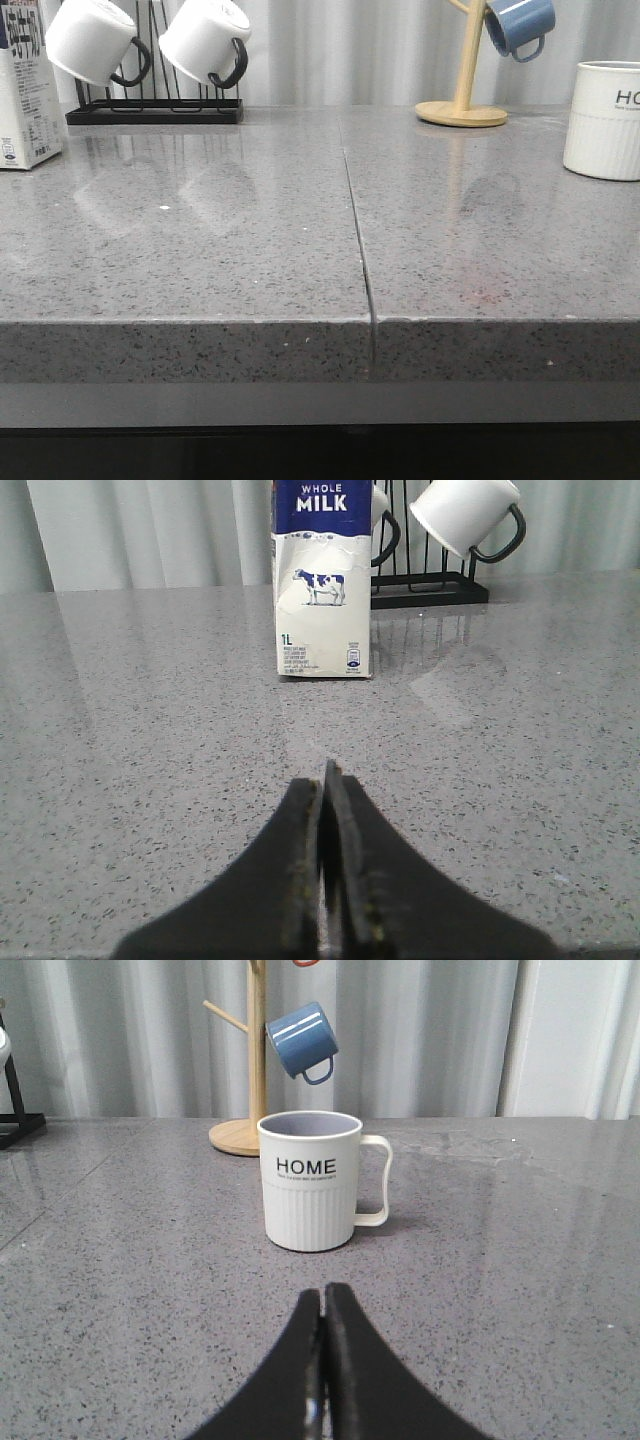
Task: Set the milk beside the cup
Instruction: 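Move the right gripper to the white HOME mug and grasp its handle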
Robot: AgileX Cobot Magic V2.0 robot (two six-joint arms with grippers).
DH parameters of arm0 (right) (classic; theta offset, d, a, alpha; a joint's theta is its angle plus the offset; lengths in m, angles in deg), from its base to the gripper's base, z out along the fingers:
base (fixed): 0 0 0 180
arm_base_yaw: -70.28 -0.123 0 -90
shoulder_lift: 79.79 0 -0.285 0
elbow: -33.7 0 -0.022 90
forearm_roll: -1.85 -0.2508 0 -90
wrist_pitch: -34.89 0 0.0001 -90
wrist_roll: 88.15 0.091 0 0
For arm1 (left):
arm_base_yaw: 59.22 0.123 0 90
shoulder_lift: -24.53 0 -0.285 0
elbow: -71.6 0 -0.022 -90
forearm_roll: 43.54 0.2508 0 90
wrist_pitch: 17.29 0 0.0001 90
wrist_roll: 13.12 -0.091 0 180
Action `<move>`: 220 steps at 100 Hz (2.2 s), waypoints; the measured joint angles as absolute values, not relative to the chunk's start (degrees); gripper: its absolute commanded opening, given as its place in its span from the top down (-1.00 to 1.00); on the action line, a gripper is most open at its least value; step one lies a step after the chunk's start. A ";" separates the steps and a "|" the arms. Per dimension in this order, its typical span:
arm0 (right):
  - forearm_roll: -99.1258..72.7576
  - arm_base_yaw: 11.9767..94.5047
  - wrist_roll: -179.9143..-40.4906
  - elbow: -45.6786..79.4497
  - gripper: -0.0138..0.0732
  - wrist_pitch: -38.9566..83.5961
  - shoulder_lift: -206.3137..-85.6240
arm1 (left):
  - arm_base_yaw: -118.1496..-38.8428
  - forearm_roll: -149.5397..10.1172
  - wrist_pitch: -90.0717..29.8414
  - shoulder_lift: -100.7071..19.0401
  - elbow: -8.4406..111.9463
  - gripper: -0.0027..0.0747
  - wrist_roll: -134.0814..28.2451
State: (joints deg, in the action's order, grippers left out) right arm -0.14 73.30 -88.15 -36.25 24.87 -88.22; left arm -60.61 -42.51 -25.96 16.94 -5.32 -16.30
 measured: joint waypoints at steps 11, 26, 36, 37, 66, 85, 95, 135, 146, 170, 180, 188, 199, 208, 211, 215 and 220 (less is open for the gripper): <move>-0.14 73.30 -88.15 -31.99 0.81 21.51 -91.67 | -60.61 -42.51 -25.96 16.94 -5.32 0.98 -16.30; -0.14 73.30 -88.15 -28.22 0.81 19.15 -97.77 | -60.61 -42.51 -25.96 16.94 -5.32 0.98 -16.30; -0.14 73.30 -88.15 -27.82 0.81 19.55 -101.56 | -60.61 -42.51 -25.96 16.94 -5.32 0.98 -16.30; -0.14 73.30 -88.15 -27.82 0.81 19.56 -102.11 | -60.61 -42.51 -25.96 16.94 -5.32 0.98 -16.30; -0.14 73.30 -88.15 -27.82 0.37 28.90 -112.14 | -60.61 -42.51 -25.96 16.94 -5.32 0.98 -16.30; -0.14 73.30 -88.15 -27.82 0.08 37.04 -121.36 | -60.61 -42.51 -25.96 16.94 -5.32 0.98 -16.30; -0.14 73.30 -88.15 -27.82 0.09 42.62 -128.07 | -60.61 -42.51 -25.96 16.94 -5.32 0.98 -16.30; -4.18 76.32 -88.15 -24.61 0.09 69.70 -156.15 | -60.61 -42.51 -25.96 16.94 -5.32 0.98 -16.30; -4.24 77.14 -88.15 -21.97 0.09 72.65 -161.83 | -60.61 -42.51 -25.96 16.94 -5.32 0.98 -16.30; -4.32 77.22 -88.15 -15.59 0.09 75.90 -171.70 | -60.61 -42.51 -25.96 16.94 -5.32 0.98 -16.30; -4.32 77.22 -88.15 -13.45 0.09 76.70 -174.66 | -60.61 -42.51 -25.96 16.94 -5.32 0.98 -16.30; -4.32 77.22 -88.15 -11.71 0.09 76.90 -176.76 | -60.61 -42.46 -25.96 16.94 -5.32 0.98 -16.30; -4.32 77.22 -88.15 -9.04 0.09 77.05 -179.70 | -60.61 -42.46 -25.96 16.94 -5.32 0.98 -16.30; -4.32 77.22 -88.15 -7.00 0.09 77.05 -181.79 | -60.61 -42.46 -25.96 16.94 -5.32 0.98 -16.30; -4.32 77.22 -88.15 -6.37 0.09 77.05 -182.36 | -60.61 -42.46 -25.96 16.94 -5.32 0.98 -16.30; -4.32 77.22 -88.15 -5.40 0.09 77.16 -183.21 | -60.61 -42.46 -25.96 16.94 -5.32 0.98 -16.30; -4.32 77.22 -88.15 -4.29 0.09 77.09 -184.20 | -60.61 -42.46 -25.96 16.94 -5.32 0.98 -16.30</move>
State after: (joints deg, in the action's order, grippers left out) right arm -4.32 77.22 -88.15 -4.29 77.09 -184.20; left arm -60.61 -42.46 -25.96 16.94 -5.32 -16.30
